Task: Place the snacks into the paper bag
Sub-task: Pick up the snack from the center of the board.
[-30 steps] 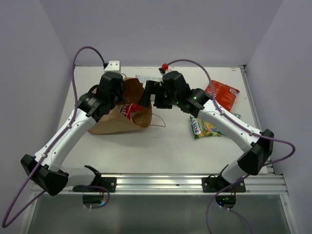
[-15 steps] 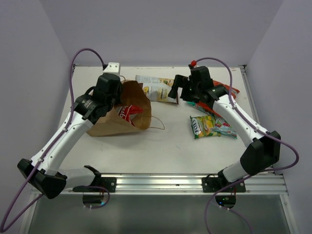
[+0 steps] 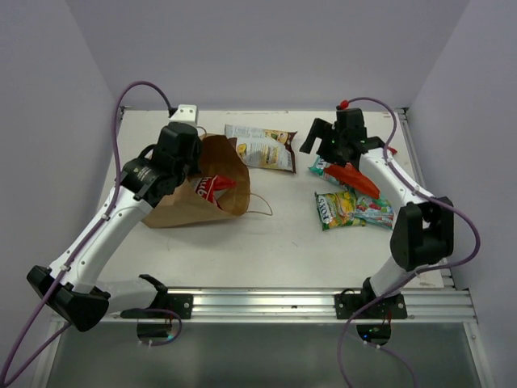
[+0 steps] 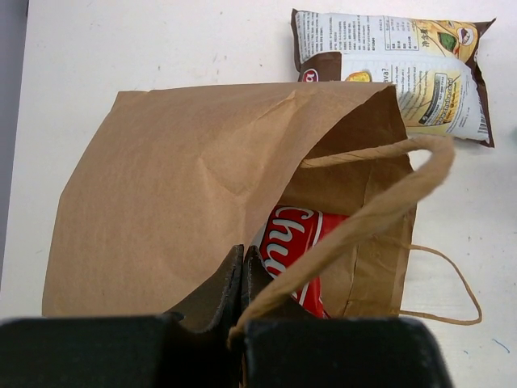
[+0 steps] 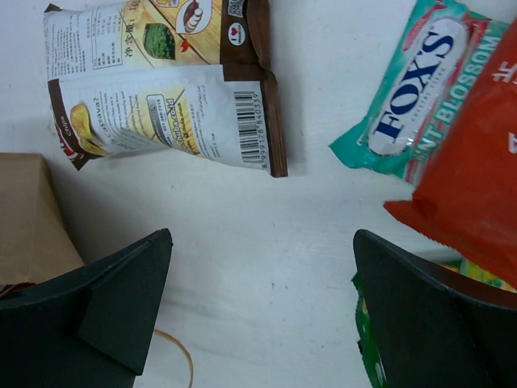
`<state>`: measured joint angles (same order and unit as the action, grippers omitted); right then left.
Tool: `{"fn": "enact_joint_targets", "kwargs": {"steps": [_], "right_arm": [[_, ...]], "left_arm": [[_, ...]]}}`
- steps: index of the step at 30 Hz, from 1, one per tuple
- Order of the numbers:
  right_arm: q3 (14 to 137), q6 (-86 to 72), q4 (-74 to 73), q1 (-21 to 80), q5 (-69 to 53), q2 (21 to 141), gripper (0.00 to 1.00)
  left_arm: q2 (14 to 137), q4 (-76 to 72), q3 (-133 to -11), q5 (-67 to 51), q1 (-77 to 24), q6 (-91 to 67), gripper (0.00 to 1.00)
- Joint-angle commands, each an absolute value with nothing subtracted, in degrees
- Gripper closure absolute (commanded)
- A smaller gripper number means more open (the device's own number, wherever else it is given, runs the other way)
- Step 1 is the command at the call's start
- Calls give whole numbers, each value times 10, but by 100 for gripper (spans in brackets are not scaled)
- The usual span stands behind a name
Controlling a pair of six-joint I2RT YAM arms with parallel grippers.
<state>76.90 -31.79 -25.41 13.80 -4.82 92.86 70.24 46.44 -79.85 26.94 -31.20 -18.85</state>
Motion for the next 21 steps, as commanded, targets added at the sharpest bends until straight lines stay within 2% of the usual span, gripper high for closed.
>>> {"fn": "enact_joint_targets", "kwargs": {"steps": [1,8,13,21], "right_arm": [[801,-314,-179,142,-91,979,2],[865,-351,-147,142,-109,1102,2],[904,-375,-96,143,-167,1194,1],[932,-389,-26,144,-219,1259,2]], "left_arm": [[684,465,-805,269,-311,-182,100],[682,470,-812,265,-311,-178,100],[681,473,-809,262,-310,-179,100],[687,471,-808,259,-309,-178,100]]}}
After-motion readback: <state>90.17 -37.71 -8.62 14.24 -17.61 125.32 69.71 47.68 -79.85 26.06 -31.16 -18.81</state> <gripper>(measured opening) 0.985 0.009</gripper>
